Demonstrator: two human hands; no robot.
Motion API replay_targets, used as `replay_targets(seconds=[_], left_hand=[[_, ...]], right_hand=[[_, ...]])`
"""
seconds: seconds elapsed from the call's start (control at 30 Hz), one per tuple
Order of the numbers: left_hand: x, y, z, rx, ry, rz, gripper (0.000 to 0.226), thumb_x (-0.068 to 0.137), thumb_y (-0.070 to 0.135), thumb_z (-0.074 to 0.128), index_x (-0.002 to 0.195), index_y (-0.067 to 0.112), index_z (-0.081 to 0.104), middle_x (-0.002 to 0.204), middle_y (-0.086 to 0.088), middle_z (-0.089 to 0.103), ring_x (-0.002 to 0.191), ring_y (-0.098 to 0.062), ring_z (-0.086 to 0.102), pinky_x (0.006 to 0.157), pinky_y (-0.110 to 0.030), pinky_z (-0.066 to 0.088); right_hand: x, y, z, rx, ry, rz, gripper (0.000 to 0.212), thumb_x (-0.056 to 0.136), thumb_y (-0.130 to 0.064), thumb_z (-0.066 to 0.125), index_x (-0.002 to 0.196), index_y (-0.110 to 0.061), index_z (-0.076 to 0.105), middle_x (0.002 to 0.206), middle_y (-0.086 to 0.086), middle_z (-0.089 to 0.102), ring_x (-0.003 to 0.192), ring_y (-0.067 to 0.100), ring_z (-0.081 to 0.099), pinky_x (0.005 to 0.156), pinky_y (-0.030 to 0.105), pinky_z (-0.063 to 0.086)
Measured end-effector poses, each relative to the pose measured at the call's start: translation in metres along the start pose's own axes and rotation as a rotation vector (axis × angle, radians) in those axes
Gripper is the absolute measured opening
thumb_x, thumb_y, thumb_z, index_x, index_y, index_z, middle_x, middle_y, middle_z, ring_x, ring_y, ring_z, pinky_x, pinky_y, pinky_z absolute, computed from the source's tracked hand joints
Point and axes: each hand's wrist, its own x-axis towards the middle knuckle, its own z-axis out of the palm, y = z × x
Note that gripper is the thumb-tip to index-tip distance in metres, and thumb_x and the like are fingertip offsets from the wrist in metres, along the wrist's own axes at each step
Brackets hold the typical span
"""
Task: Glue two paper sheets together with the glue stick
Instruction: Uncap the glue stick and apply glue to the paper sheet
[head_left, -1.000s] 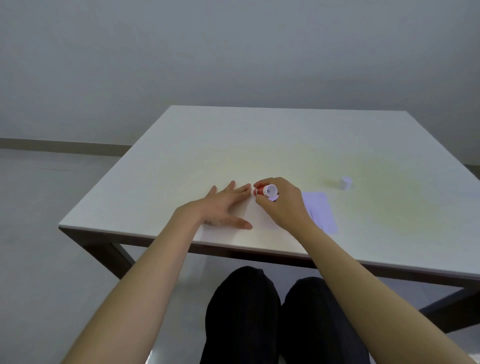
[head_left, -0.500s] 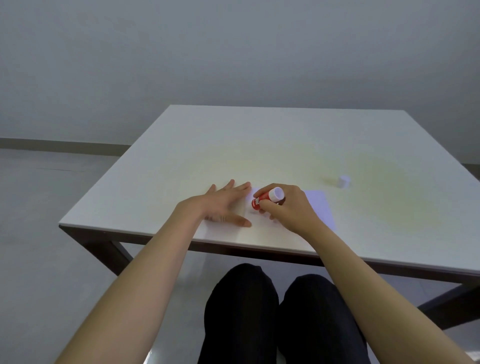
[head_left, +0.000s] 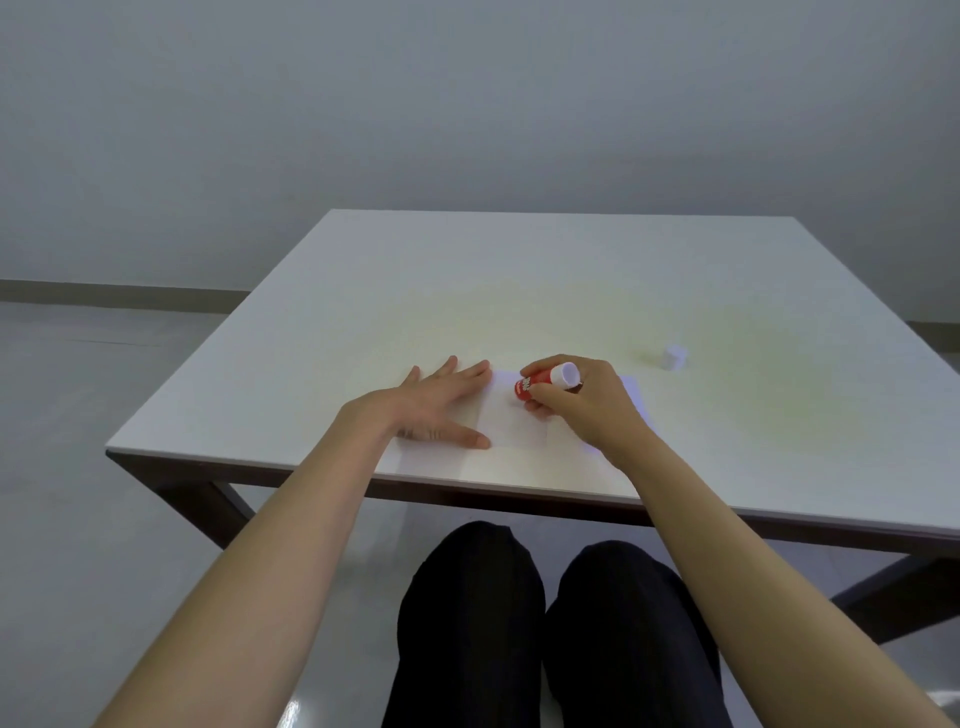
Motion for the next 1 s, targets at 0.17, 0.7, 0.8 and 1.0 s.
replay_targets(seconds=[0.17,0.7,0.8,1.0], left_hand=[[-0.001,-0.001,0.001,-0.021,0.002,0.023,0.097,0.081,0.056,0.059,0.148,0.035,-0.008,0.153,0.020,-0.014,0.137,-0.001,-0.025,0.113,-0.038,-0.017],[0.002,-0.006,0.002,-0.004,0.005,0.060,0.096,0.083,0.055,0.058,0.150,0.030,-0.006,0.157,0.019,-0.013,0.143,-0.006,-0.021,0.116,-0.042,-0.016],[0.001,-0.005,0.002,0.009,0.009,0.060,0.096,0.083,0.055,0.058,0.150,0.029,-0.006,0.158,0.018,-0.012,0.144,-0.007,-0.020,0.117,-0.042,-0.016],[0.002,-0.004,0.002,0.033,0.012,0.064,0.095,0.083,0.056,0.056,0.150,0.029,-0.005,0.158,0.018,-0.011,0.145,-0.008,-0.018,0.117,-0.045,-0.014]], right_hand=[[-0.005,-0.003,-0.009,0.007,-0.224,0.030,0.013,0.079,-0.007,0.063,0.088,-0.006,0.073,0.078,0.010,0.076,0.073,0.026,0.073,0.071,0.031,0.061],[-0.005,0.003,-0.037,0.082,-0.119,0.077,0.015,0.083,-0.003,0.058,0.089,-0.002,0.072,0.082,0.017,0.075,0.070,0.026,0.073,0.066,0.030,0.060],[-0.005,0.000,-0.036,0.059,-0.228,0.088,0.016,0.082,-0.007,0.059,0.089,-0.002,0.072,0.081,0.013,0.076,0.073,0.028,0.073,0.067,0.029,0.060],[0.014,0.004,-0.023,0.157,0.090,0.123,0.016,0.083,-0.003,0.059,0.094,-0.001,0.070,0.092,0.022,0.073,0.078,0.028,0.072,0.080,0.039,0.059]])
